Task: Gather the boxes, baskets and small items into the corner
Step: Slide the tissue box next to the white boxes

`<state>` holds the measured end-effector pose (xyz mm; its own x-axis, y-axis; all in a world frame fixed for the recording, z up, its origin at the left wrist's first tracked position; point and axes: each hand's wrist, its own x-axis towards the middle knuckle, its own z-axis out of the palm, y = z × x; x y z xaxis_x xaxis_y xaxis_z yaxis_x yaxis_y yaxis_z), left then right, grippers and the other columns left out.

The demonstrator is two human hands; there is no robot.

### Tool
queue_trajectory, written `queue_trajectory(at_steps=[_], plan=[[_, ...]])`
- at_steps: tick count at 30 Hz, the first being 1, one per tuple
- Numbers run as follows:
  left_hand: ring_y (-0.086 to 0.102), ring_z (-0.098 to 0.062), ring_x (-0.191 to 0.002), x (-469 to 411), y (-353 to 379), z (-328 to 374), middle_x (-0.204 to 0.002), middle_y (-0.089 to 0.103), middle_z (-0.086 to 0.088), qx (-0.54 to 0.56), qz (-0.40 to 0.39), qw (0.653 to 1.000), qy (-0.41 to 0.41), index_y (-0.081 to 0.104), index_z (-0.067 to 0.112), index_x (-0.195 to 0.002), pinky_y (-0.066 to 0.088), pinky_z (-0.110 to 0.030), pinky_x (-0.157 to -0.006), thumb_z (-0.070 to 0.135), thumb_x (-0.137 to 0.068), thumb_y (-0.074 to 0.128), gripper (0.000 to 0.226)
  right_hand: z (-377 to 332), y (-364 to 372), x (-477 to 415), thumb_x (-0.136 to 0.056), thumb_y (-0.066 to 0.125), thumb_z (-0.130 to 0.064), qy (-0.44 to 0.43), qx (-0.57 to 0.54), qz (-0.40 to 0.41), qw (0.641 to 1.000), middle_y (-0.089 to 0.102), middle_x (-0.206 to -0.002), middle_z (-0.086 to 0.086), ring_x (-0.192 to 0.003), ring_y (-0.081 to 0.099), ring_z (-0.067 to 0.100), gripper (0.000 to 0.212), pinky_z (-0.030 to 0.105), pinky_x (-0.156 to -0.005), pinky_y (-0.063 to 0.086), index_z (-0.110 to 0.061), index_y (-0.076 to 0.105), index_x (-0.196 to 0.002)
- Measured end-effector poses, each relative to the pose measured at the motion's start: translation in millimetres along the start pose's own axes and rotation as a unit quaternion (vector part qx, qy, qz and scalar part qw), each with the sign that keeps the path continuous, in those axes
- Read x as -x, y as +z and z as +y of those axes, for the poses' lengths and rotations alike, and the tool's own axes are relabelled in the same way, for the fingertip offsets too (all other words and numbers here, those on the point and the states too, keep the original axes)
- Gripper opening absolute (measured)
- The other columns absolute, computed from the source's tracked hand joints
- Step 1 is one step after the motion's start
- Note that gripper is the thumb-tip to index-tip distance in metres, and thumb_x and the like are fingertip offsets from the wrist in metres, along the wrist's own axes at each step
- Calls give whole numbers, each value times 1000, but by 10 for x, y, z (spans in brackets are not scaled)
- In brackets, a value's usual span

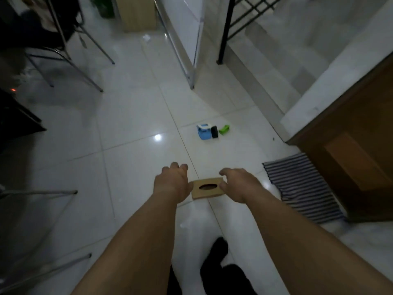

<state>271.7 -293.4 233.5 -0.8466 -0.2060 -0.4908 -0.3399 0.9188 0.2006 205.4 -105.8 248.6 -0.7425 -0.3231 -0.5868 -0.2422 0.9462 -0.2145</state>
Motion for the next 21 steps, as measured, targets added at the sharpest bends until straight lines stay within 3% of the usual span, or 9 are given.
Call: queue_trajectory(at_steps=[6, 9, 14, 18, 21], plan=[[42, -32, -122, -1032, 383, 172, -140, 37, -9, 80, -36, 992, -86, 26, 22, -146, 46, -44, -89, 47, -92, 57, 67, 541, 130, -1093, -97, 47, -43, 58, -55, -11, 997, 48, -139, 14, -123, 48, 31, 53, 35, -91, 43, -23, 38, -146], [36, -35, -126, -1717, 934, 133, -149, 23, -10, 70, -22, 992, -102, 12, 25, -150, 47, -45, -89, 47, -91, 59, 79, 852, 463, -1897, -95, 48, -51, 85, -90, 1, 992, 45, -139, 14, -124, 47, 34, 59, 39, -94, 44, -26, 34, -147], [6, -37, -145, -2782, 2052, 79, -160, -10, -4, 29, -56, 996, -66, -10, 29, -152, 45, -52, -100, 44, -87, 66, 101, 1247, 1390, -3203, -92, 50, -58, 96, -88, -43, 991, 31, -145, 12, -123, 45, 39, 66, 43, -93, 46, -36, 24, -149], [0, -38, -146, -3509, 2954, 52, -160, -14, -2, -26, -87, 996, -12, -12, 29, -151, 43, -55, -98, 46, -82, 71, 110, 1478, 2166, -3929, -90, 59, -52, 75, -41, -99, 991, 21, -150, 10, -126, 37, 42, 73, 47, -97, 43, -39, 19, -150], [0, -41, -146, -3844, 3522, 12, -161, -13, -5, -59, -115, 991, 16, -12, 28, -152, 40, -59, -101, 46, -79, 74, 115, 1645, 2677, -4266, -85, 71, -41, 48, 24, -158, 986, 7, -156, 6, -134, 22, 44, 88, 55, -98, 40, -41, 12, -150]])
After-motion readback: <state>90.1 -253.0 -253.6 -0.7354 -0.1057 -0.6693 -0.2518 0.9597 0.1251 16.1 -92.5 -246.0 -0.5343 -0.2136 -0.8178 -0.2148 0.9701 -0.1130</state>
